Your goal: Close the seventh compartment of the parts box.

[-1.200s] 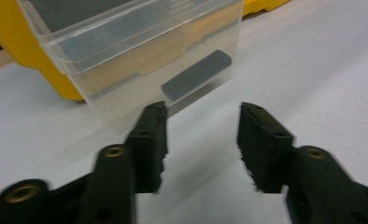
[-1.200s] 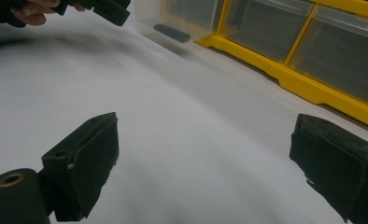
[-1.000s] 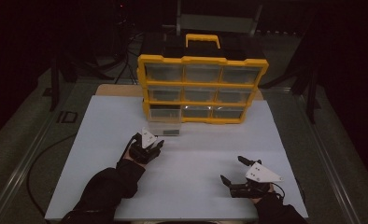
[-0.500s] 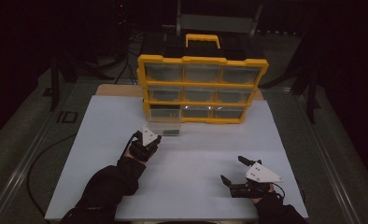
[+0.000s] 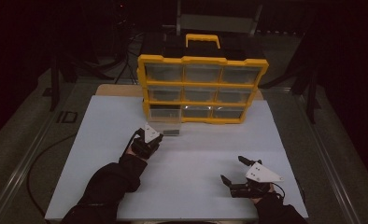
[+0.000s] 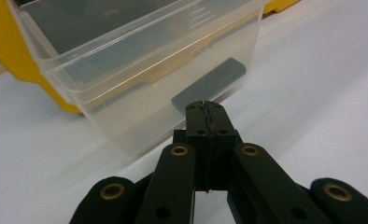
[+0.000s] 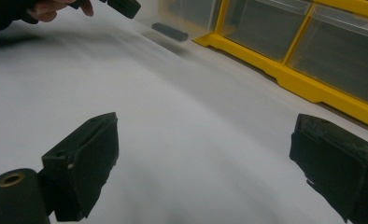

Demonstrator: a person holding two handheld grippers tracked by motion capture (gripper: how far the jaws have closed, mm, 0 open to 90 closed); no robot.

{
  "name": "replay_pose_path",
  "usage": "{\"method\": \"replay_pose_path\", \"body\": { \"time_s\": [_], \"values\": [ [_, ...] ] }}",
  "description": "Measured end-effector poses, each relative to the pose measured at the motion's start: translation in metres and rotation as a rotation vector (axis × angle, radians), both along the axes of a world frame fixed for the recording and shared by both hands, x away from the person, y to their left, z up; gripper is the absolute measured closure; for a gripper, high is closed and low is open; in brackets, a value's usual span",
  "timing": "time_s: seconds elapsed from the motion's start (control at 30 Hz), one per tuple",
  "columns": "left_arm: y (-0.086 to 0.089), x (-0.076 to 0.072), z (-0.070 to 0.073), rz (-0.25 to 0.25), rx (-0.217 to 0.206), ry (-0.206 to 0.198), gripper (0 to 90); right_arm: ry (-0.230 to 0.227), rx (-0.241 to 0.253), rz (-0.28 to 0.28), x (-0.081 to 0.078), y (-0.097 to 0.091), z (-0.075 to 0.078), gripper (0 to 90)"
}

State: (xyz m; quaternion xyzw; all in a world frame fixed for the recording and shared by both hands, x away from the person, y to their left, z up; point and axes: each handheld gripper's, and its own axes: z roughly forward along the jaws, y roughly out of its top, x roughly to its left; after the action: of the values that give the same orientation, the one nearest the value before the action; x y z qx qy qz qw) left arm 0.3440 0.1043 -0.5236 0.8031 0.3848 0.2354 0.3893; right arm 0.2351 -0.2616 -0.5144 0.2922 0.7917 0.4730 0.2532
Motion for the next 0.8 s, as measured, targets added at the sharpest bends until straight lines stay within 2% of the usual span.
{"method": "replay_pose_path", "body": {
  "time_s": [0.33,0.8],
  "values": [
    [0.001,0.008,0.0,-0.008,0.024,-0.021,90.0,-0.001,0.001,0.003,0.001,-0.001,0.0,8.2],
    [-0.001,0.015,-0.002,-0.023,0.045,-0.026,90.0,0.001,0.003,0.003,0.001,-0.001,0.0,8.2]
  ]
}}
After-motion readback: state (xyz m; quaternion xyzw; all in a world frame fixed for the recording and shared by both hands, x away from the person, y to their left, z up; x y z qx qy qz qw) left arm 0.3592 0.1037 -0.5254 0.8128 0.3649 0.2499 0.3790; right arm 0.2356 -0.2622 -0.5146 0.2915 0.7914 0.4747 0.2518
